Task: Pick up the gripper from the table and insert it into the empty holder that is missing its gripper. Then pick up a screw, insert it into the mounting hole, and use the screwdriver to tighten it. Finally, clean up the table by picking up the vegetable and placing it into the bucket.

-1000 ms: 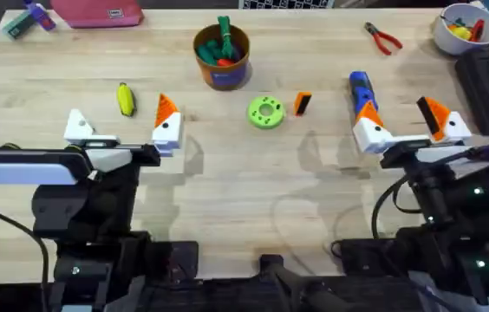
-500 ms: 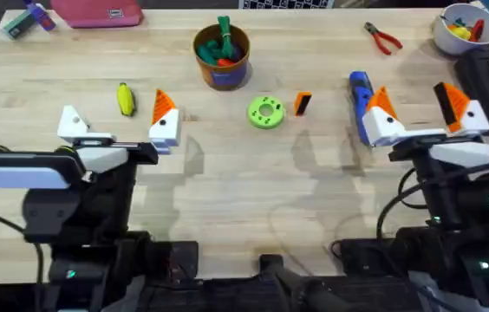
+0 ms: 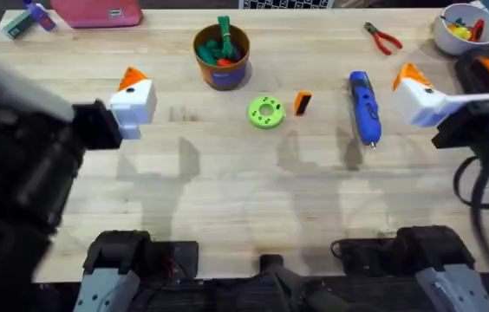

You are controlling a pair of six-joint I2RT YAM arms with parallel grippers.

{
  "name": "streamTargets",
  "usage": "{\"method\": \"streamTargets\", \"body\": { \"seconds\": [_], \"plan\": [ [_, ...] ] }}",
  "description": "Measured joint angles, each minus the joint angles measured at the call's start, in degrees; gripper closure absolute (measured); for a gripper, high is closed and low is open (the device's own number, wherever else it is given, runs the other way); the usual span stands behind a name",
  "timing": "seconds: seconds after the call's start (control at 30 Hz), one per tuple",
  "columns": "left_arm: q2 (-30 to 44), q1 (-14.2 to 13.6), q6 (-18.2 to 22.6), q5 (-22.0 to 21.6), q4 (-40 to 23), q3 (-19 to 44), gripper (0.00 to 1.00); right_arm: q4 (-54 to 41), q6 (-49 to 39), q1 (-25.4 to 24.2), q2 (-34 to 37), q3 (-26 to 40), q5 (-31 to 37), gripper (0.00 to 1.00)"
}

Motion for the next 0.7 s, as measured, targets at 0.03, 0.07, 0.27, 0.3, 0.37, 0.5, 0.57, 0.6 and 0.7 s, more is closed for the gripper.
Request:
{"method": "streamTargets", "body": {
  "seconds": [0.03, 0.07, 0.27, 0.3, 0.37, 0.5, 0.57, 0.6, 0.7],
  "plan": [
    [3.37, 0.0, 0.01, -0.19, -2.22, 2.38, 0.015, -3.46, 0.0, 0.0, 3.16, 2.63, 0.0, 0.008],
    [6.05, 0.0, 0.01, -0.3, -3.77, 4.23, 0.015, -6.37, 0.02, 0.0, 6.25, 5.07, 0.0, 0.008],
    [21.86, 0.0, 0.03, -0.64, -12.59, 14.05, 0.015, -20.07, -0.01, 0.0, 21.72, 17.37, 0.0, 0.007],
    [24.31, 0.0, 0.03, -0.64, -13.83, 15.19, 0.015, -22.13, -0.01, 0.0, 24.22, 19.19, -0.02, 0.008],
    [28.18, 0.0, 0.02, -0.64, -15.89, 16.8, 0.015, -25.93, -0.03, 0.0, 28.23, 22.16, -0.01, 0.007],
    [34.33, 0.0, 0.03, -0.68, -18.57, 19.48, 0.015, -30.56, -0.6, 0.0, 34.02, 26.44, 0.0, 0.008],
    [36.48, 0.0, 0.03, -0.73, -18.51, 20.24, 0.015, -30.44, -0.92, 0.0, 35.8, 27.52, 0.0, 0.008],
    [37.24, 0.0, 0.02, -0.74, -18.48, 20.45, 0.016, -30.44, -0.96, 0.0, 36.35, 27.8, 0.0, 0.008],
    [38.45, 0.0, 0.03, -0.74, -18.31, 20.48, 0.015, -30.73, -1.1, 0.0, 37.1, 27.96, 0.0, 0.008]
  ]
}}
